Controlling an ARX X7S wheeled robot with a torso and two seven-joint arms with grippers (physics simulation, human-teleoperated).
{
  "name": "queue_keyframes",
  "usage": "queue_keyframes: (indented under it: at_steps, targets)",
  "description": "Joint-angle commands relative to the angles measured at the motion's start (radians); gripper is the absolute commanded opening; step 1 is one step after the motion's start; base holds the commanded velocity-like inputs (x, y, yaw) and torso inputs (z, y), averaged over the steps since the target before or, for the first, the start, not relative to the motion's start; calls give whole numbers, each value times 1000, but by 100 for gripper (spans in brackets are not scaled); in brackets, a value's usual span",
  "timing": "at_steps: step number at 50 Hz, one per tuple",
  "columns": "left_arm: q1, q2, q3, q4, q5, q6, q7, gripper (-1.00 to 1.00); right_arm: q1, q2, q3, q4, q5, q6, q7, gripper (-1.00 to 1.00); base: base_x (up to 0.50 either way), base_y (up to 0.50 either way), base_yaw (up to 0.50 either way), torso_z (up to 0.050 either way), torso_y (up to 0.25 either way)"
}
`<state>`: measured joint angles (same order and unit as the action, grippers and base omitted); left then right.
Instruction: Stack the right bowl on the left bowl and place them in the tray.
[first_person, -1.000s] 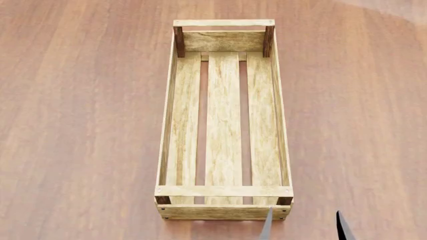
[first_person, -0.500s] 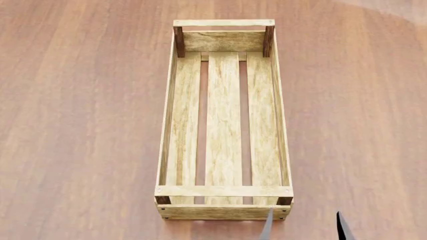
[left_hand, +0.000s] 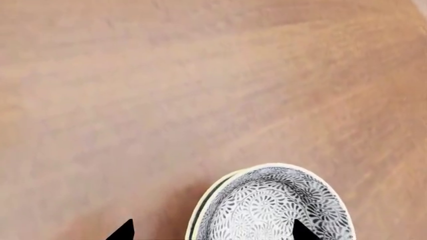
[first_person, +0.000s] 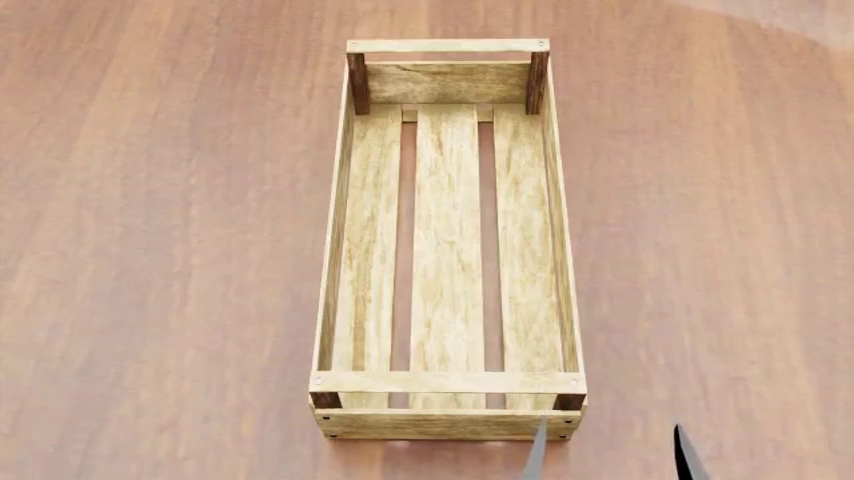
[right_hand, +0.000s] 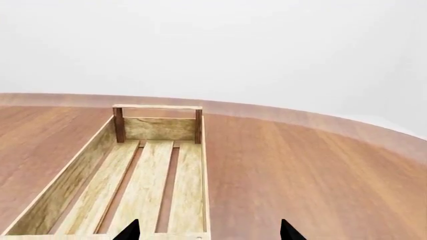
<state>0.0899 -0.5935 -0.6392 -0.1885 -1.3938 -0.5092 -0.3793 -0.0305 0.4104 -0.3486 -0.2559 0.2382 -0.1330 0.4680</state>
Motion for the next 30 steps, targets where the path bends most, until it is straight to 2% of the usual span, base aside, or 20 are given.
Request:
queue_keyframes:
  at_steps: [1,30]
  targets:
    - [-3,18,-6,-5,43,-8,28,100,-2,-17,19,-5,-19,5,-21,100,0,0,0,0,0]
    - [-9,27,46,-9,143,47,53,100,-1,-14,12,3,-17,1,-20,100,0,0,0,0,0]
